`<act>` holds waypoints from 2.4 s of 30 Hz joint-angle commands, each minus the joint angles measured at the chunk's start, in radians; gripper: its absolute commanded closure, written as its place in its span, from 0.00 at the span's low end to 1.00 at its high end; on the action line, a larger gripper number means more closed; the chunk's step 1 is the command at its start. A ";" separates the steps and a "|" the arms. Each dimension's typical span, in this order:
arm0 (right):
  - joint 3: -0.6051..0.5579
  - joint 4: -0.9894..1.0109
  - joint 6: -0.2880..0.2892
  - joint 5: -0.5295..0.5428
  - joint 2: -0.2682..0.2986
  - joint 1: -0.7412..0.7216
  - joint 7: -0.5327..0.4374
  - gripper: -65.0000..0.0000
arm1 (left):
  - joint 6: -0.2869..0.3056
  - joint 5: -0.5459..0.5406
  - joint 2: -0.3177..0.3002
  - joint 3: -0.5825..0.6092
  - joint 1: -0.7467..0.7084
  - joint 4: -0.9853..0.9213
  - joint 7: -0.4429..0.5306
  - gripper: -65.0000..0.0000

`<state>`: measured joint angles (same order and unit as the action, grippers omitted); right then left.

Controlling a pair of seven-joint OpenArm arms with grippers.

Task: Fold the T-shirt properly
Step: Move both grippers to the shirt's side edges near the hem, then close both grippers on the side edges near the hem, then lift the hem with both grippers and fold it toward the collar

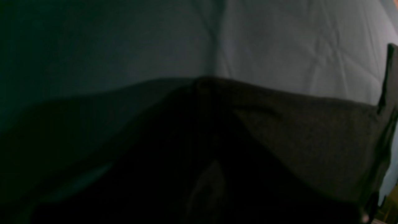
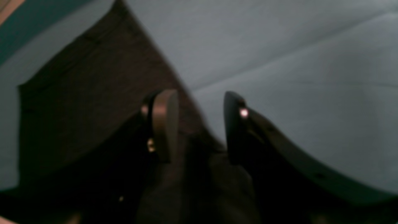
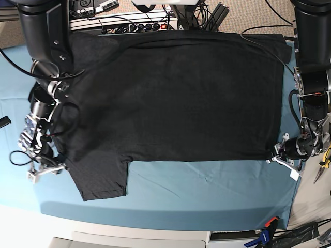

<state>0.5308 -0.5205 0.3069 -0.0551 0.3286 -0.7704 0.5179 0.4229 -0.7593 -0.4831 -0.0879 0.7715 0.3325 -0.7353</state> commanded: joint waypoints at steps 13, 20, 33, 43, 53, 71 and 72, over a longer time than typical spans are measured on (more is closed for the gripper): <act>0.000 0.113 -0.038 0.155 0.044 0.017 -0.063 0.49 | 0.031 -0.030 -0.024 -0.004 0.035 0.013 0.010 1.00; 0.000 0.113 0.023 0.245 0.002 0.019 -0.045 0.49 | 0.034 -0.029 -0.024 -0.004 0.035 0.013 0.011 1.00; 0.000 0.111 0.023 0.240 0.002 0.020 -0.055 0.80 | 0.050 -0.030 -0.024 -0.004 0.034 0.013 0.011 1.00; 0.000 0.107 0.391 0.208 0.034 0.023 -0.134 1.00 | 0.097 -0.163 -0.039 -0.004 0.035 0.013 -0.062 1.00; -0.047 0.084 0.391 0.327 0.129 0.063 -0.075 1.00 | 0.232 -0.549 -0.117 -0.004 0.033 0.014 -0.386 1.00; -0.177 -0.678 0.391 0.819 0.135 0.496 0.421 1.00 | 0.248 -0.724 -0.225 -0.005 -0.127 0.088 -0.631 1.00; -0.177 -0.695 0.391 0.818 0.137 0.513 0.425 1.00 | 0.248 -0.724 -0.232 -0.005 -0.138 0.101 -0.634 1.00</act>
<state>0.3496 -1.1984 0.6964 0.7433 0.4431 -0.2363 0.9581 0.6708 -1.4574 -0.6880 -0.0879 0.6113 0.4202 -1.3689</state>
